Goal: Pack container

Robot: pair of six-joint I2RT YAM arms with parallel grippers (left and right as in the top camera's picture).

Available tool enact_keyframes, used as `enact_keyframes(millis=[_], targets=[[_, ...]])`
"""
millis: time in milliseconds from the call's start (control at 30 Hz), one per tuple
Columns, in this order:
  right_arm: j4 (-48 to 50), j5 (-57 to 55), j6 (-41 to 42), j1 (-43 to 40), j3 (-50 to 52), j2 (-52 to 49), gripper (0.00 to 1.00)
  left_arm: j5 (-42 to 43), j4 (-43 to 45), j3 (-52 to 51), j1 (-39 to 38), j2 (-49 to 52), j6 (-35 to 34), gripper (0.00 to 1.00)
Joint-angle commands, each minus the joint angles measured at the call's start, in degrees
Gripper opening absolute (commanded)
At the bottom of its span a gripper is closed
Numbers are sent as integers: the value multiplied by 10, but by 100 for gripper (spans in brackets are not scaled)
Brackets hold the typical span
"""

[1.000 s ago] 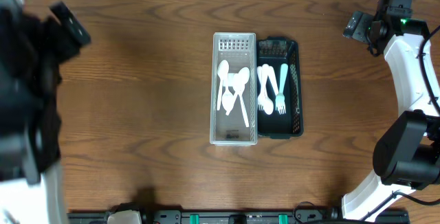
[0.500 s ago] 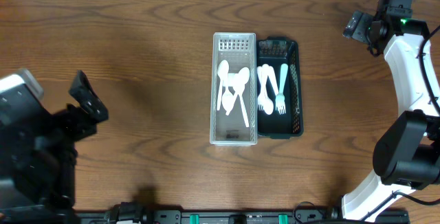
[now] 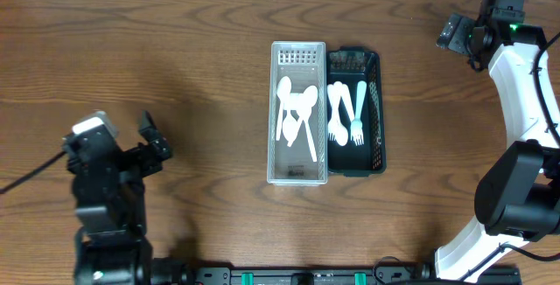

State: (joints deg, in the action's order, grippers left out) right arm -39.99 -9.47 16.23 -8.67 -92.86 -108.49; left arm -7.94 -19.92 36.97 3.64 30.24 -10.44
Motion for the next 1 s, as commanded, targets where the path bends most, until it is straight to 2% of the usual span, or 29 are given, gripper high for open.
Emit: enact_keyframes(millis=[0,167,600,967], targets=[[-1,-2,-2,0,-10,15,99,-7,54,-76,-2,-41,5,98],[-1,-2,-2,0,-10,15,99,-7,100,-151,-2,-117,1,98],[-1,-2,-2,0,-10,15,99,-7,68,-228,-14,-271,1,98],[-1,-1,-2,0,-10,15,99,-7,70,-299,-19,-301,1,98]])
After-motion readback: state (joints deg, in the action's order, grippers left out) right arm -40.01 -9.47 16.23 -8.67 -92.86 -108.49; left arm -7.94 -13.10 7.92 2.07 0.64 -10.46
